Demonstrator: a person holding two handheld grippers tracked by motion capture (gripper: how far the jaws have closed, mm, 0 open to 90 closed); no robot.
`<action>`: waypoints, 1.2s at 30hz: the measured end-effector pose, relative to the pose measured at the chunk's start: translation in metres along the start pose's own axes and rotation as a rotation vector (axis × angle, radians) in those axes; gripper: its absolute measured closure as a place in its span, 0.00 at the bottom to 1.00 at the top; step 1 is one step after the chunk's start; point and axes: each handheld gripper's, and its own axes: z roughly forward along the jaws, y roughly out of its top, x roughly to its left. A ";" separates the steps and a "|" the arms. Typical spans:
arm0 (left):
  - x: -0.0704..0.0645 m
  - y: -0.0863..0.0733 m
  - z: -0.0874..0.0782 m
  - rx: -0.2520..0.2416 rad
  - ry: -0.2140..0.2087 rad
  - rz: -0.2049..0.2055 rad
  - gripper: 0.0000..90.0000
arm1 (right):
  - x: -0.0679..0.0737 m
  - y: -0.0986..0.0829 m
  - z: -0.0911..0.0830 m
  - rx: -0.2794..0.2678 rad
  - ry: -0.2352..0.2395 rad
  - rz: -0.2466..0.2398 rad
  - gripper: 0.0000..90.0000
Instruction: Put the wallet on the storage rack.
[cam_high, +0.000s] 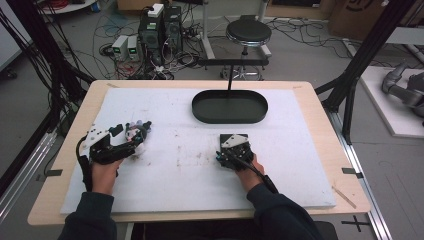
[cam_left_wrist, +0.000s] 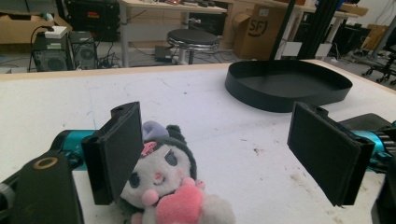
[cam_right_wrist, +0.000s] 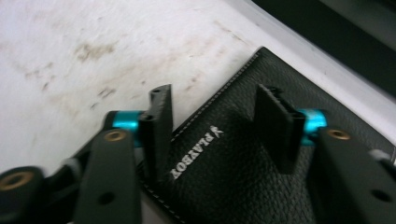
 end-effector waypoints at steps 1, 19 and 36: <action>0.000 0.000 0.000 -0.003 0.000 -0.002 0.20 | 0.000 0.000 0.000 0.000 0.000 0.000 0.63; -0.002 0.001 0.006 0.004 -0.018 0.004 0.20 | -0.046 -0.015 -0.032 -0.018 0.048 0.010 0.53; -0.001 0.000 0.003 -0.003 -0.016 -0.008 0.20 | -0.021 -0.011 -0.019 0.045 0.027 -0.172 0.91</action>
